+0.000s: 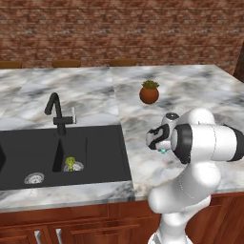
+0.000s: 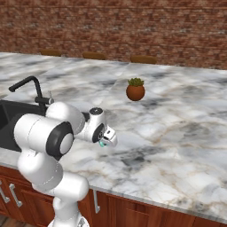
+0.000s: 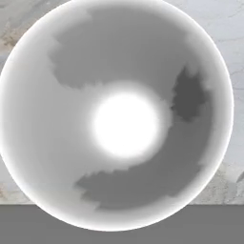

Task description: Clear the mugs and bowl far away from the sink.

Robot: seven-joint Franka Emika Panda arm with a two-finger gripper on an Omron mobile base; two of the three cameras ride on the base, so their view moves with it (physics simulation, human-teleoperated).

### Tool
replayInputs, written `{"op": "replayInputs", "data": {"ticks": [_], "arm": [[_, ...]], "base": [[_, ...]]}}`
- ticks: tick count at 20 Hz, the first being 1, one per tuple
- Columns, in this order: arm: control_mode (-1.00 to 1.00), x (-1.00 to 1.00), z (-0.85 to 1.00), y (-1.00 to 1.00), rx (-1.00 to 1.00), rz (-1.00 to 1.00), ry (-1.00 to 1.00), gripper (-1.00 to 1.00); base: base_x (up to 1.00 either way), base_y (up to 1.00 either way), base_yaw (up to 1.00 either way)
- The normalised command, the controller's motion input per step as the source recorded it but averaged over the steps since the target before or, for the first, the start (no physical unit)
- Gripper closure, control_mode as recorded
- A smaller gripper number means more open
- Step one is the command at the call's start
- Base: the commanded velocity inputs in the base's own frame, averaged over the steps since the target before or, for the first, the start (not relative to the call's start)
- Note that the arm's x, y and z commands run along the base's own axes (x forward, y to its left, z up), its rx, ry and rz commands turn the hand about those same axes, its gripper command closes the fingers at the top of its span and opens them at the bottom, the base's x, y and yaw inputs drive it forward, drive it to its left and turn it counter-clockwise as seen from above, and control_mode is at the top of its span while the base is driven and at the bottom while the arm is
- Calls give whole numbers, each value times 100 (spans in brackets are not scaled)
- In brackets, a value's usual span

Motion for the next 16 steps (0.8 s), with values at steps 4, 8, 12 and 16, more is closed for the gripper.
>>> {"op": "replayInputs", "data": {"ticks": [4,8,12,16], "arm": [[-100,0,19,1,4,-11,-6,100],[-100,-34,79,0,0,0,-17,100],[-100,-46,63,-19,0,4,-4,100],[-100,-43,46,-44,-7,14,14,100]], "base": [[0,0,0],[0,0,0],[0,0,0],[0,0,0]]}}
